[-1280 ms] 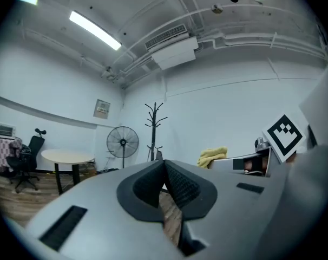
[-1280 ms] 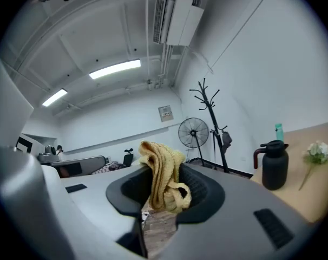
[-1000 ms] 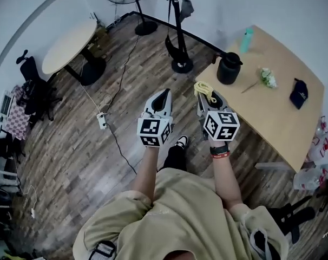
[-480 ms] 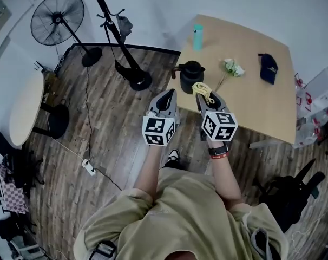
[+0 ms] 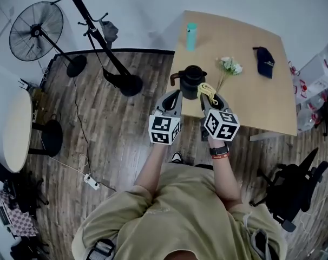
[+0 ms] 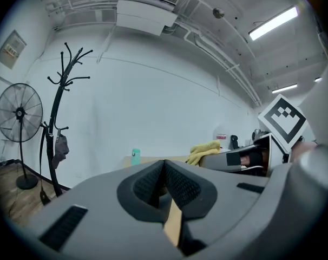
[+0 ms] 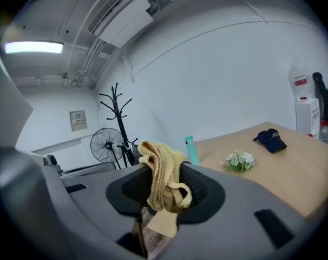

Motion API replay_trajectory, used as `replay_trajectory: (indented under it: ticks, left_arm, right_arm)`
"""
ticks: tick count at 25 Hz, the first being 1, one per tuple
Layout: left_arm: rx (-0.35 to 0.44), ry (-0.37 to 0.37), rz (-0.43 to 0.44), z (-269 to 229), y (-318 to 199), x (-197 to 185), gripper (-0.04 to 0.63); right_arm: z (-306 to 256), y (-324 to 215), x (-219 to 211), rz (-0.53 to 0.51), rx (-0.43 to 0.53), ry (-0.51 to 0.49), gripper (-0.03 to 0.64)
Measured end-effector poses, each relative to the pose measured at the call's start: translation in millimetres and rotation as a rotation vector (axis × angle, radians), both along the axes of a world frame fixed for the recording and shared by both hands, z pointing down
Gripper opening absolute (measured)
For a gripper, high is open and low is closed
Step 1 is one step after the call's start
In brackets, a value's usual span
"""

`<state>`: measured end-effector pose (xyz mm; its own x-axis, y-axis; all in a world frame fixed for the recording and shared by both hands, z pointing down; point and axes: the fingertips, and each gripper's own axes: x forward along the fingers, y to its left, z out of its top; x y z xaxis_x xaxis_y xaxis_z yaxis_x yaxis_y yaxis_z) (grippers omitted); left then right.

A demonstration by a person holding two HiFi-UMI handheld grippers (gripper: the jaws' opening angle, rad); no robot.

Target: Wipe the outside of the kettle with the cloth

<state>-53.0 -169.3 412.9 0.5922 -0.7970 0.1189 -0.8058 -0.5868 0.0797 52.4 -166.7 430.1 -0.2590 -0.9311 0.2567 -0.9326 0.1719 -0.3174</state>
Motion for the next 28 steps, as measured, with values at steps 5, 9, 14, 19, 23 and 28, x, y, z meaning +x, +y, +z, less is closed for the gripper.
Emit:
replay_trajectory:
  ticks: [5,9,14,19,23,28]
  left_arm:
    - [-0.003,-0.015,0.036,7,-11,-4,0.021]
    - [-0.018,-0.022,0.027,18,-23,-4,0.021]
    - [-0.027,-0.021,0.005,37,-34,2,0.021]
    - [-0.036,-0.019,-0.022,50,-40,0,0.021]
    - [-0.031,-0.044,-0.036,57,-54,-12,0.021]
    - [-0.04,-0.052,-0.064,65,-63,-31,0.021]
  right_arm:
    - [8,-7,-10,0.018,-0.026,0.054,0.141]
    - [25,-9,-6,0.036,-0.07,0.06,0.141]
    - [51,-22,-7,-0.011,-0.104,0.05,0.141]
    - [80,-36,-20,-0.07,-0.144,0.057,0.141]
    - [98,-61,-36,-0.083,-0.162,0.053,0.143]
    - [117,-84,-58,-0.088,-0.205,0.041,0.141]
